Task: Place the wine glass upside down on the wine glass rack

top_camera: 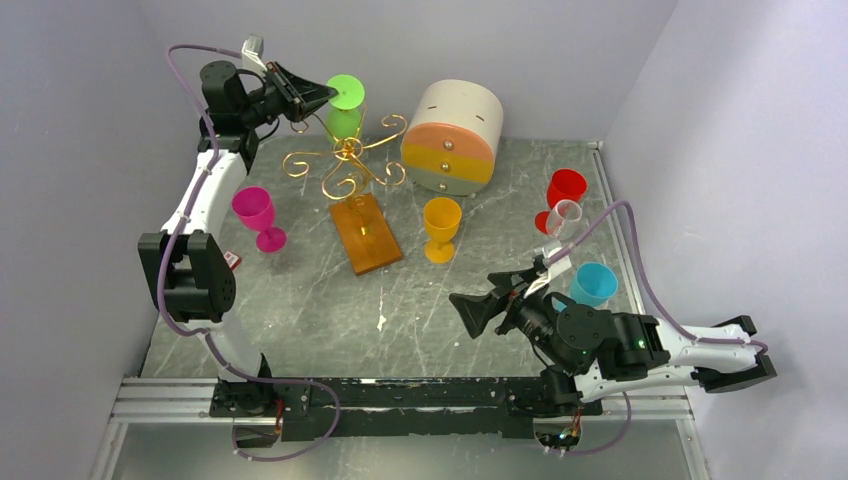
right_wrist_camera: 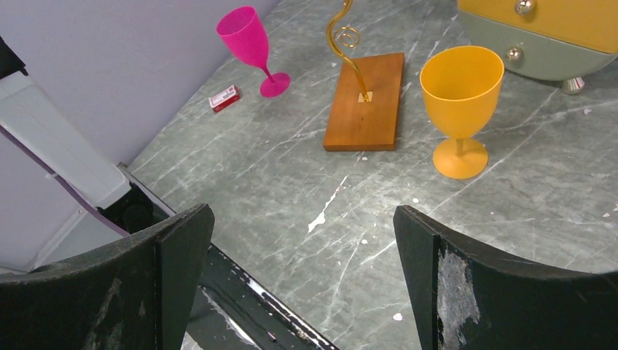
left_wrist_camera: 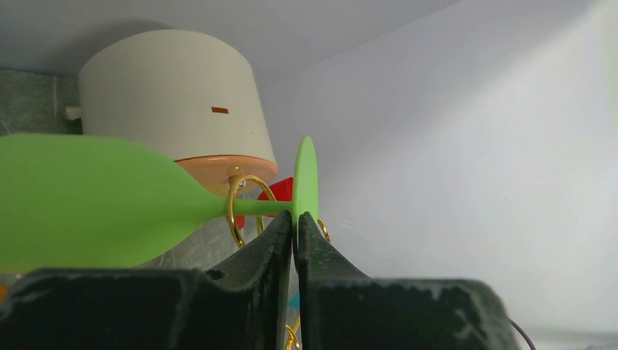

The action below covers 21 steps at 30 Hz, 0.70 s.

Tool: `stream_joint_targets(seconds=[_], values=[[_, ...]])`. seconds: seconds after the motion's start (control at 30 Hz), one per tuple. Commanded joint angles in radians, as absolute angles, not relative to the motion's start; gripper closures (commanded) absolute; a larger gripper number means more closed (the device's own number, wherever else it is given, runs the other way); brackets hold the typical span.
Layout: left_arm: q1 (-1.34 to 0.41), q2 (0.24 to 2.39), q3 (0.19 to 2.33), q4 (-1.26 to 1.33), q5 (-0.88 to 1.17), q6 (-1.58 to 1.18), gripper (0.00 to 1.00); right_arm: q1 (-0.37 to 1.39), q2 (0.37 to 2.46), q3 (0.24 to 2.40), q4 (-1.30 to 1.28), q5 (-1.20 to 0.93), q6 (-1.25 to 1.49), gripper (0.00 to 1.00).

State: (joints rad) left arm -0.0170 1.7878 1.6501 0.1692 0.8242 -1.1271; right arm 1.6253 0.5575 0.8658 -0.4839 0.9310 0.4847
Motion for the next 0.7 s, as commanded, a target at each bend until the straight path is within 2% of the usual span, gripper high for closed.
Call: stream_joint_targets(seconds=[0.0, 0.37, 0.57, 0.67], values=[[-0.011, 1.804, 1.646, 0.203, 0.865, -1.117, 0.86, 1.629, 0.551, 0.871, -0.471, 0.943, 0.490, 0.00], [0.010, 1.772, 1.619, 0.123, 0.835, -1.054, 0.82, 1.629, 0.572, 0.881, -0.471, 0.940, 0.488, 0.00], [0.012, 1.767, 1.666, 0.025, 0.806, -0.988, 0.74, 1.629, 0.565, 0.880, -0.466, 0.932, 0.490, 0.00], [0.014, 1.752, 1.662, -0.001, 0.776, -0.968, 0.66, 1.628, 0.567, 0.882, -0.474, 0.936, 0.494, 0.00]])
